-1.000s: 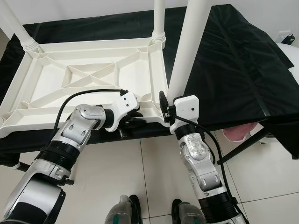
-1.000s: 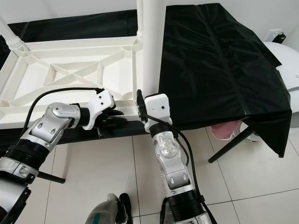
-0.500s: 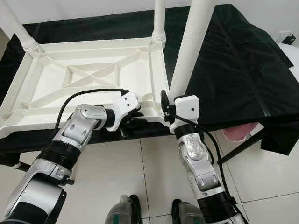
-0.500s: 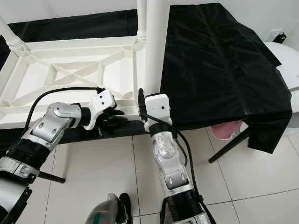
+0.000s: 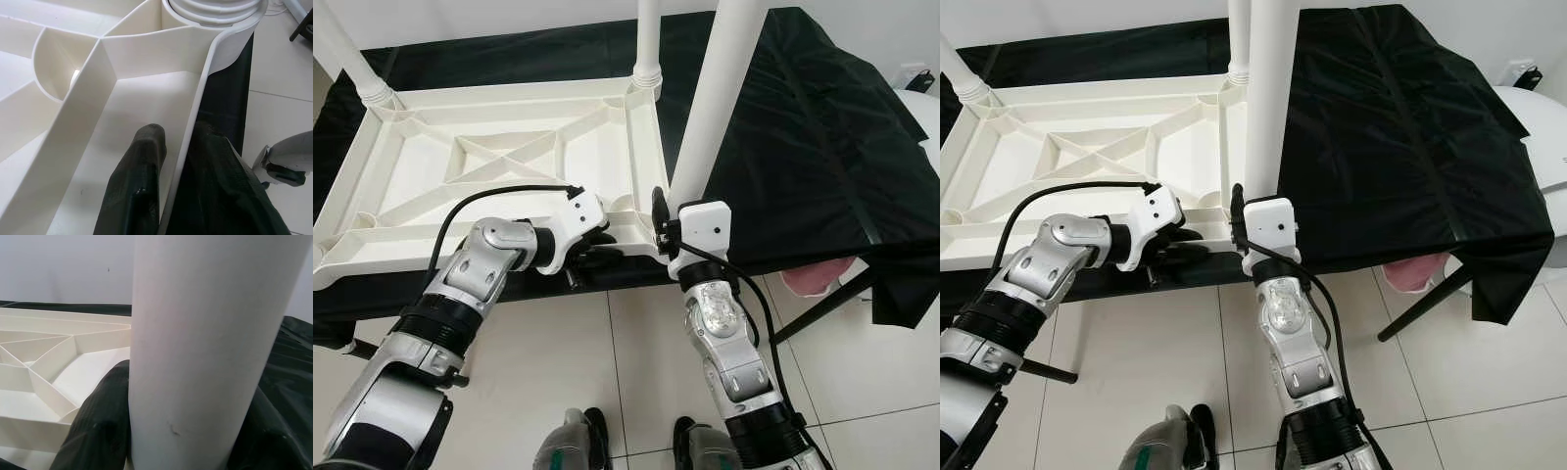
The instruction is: Building children table
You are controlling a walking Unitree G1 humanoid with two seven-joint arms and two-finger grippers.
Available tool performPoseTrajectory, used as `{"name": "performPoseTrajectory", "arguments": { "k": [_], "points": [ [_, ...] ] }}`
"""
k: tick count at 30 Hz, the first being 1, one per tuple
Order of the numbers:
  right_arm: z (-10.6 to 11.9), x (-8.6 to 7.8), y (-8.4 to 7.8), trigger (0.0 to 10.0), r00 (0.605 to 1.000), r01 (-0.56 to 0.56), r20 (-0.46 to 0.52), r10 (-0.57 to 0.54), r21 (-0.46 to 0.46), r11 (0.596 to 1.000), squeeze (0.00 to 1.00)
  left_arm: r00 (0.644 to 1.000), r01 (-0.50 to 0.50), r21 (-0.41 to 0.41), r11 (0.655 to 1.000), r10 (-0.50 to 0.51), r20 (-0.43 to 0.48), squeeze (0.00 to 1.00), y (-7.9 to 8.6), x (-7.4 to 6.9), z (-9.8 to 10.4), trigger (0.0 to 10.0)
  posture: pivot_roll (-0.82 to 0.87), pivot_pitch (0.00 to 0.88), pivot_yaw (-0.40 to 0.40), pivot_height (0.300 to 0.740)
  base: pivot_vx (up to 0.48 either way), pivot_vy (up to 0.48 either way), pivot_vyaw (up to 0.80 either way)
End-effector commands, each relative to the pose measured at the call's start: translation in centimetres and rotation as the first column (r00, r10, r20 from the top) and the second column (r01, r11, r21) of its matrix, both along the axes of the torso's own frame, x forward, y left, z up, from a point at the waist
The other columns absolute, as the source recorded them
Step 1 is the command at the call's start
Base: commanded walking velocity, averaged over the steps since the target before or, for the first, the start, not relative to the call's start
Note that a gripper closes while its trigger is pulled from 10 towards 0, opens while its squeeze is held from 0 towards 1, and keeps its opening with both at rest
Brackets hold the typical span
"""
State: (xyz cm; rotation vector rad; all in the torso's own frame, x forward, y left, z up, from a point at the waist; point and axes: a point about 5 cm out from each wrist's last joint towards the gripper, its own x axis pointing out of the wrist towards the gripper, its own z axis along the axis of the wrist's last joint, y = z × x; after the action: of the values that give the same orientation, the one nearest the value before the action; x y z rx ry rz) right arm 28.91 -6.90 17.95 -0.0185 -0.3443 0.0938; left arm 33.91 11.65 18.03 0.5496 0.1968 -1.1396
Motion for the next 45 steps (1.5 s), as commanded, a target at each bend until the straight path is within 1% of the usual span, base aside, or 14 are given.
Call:
{"name": "performPoseTrajectory", "arguments": {
  "k": [1,13,20,28,37,45],
  "points": [
    [-5.3,0.0,-3.3,10.0,0.943,0.222,-0.251,-0.218,-0.010,0.975,0.00,0.994,0.015,-0.036,0.999,-0.011,0.109,0.00,1.2,0.5,3.5,10.0,-0.11,0.204,0.096,0.740,0.000,0.000,0.00],
    [-5.4,-0.1,-3.3,10.0,0.952,0.183,-0.245,-0.183,-0.020,0.983,0.00,0.994,0.012,-0.037,0.999,-0.008,0.110,0.00,1.3,0.5,3.5,10.0,-0.11,0.198,0.093,0.740,0.000,0.000,0.00],
    [-5.1,-0.1,-3.9,10.0,0.961,0.146,-0.233,-0.149,-0.029,0.989,0.00,0.994,0.011,-0.038,0.999,-0.007,0.111,0.00,1.3,0.5,3.5,10.0,-0.12,0.195,0.088,0.740,0.000,0.000,0.00],
    [-5.2,-0.1,-4.5,10.0,0.963,0.137,-0.229,-0.143,-0.046,0.990,0.00,0.994,0.015,-0.042,0.999,-0.010,0.111,0.00,1.1,0.5,3.4,10.0,-0.12,0.191,0.086,0.740,0.000,0.000,0.00],
    [-5.1,-0.1,-3.9,10.0,0.964,0.132,-0.230,-0.133,-0.020,0.991,0.00,0.994,0.018,-0.040,0.999,-0.013,0.111,0.00,1.1,0.5,3.4,10.0,-0.12,0.191,0.087,0.740,0.000,0.000,0.00],
    [-5.1,-0.2,-4.1,10.0,0.964,0.134,-0.231,-0.133,-0.013,0.991,0.00,0.994,0.016,-0.041,0.999,-0.012,0.112,0.00,1.1,0.6,3.5,10.0,-0.12,0.191,0.091,0.740,0.000,0.000,0.00]
  ]
}}
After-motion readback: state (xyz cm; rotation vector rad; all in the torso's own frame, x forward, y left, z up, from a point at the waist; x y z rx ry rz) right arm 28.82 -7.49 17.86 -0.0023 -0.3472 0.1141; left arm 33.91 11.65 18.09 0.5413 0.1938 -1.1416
